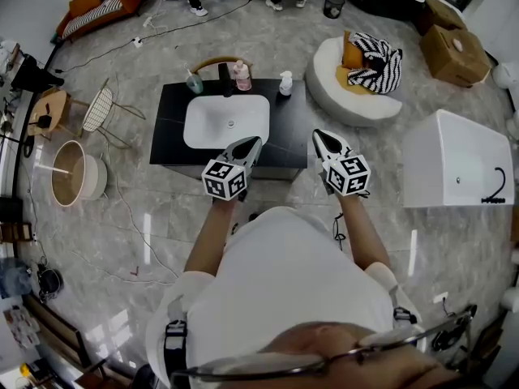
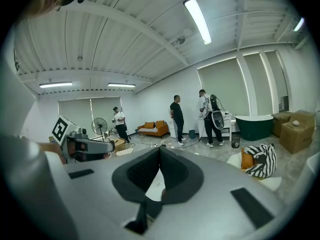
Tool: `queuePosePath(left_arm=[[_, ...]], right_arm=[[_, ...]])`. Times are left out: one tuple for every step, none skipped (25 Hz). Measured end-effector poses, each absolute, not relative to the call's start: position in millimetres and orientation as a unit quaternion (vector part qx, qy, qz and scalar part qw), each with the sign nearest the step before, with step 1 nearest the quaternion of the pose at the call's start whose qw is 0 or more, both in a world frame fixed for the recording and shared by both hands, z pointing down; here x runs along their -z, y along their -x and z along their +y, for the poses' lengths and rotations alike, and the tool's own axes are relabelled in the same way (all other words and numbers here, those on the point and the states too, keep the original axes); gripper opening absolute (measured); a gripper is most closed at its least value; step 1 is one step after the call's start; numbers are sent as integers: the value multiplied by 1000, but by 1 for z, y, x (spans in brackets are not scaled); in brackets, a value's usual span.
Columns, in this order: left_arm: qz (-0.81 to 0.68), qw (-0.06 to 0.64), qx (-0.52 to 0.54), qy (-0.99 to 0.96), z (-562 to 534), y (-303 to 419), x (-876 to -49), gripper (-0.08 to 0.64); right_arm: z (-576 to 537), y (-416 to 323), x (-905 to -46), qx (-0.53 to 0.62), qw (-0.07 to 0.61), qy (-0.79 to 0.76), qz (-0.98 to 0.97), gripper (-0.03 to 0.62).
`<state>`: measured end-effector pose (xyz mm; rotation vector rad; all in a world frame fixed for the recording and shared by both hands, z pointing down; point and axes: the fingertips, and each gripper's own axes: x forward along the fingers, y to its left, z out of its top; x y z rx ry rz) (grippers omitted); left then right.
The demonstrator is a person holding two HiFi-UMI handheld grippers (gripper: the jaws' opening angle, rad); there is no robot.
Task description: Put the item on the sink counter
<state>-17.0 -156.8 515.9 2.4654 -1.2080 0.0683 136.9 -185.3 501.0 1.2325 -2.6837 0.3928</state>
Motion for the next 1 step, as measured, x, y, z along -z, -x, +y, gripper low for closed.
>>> queuePosePath(left_arm=[[-431, 197, -25, -881, -156, 17, -516, 5]], right_arm=[[-185, -137, -501, -133, 81, -413, -897, 6]])
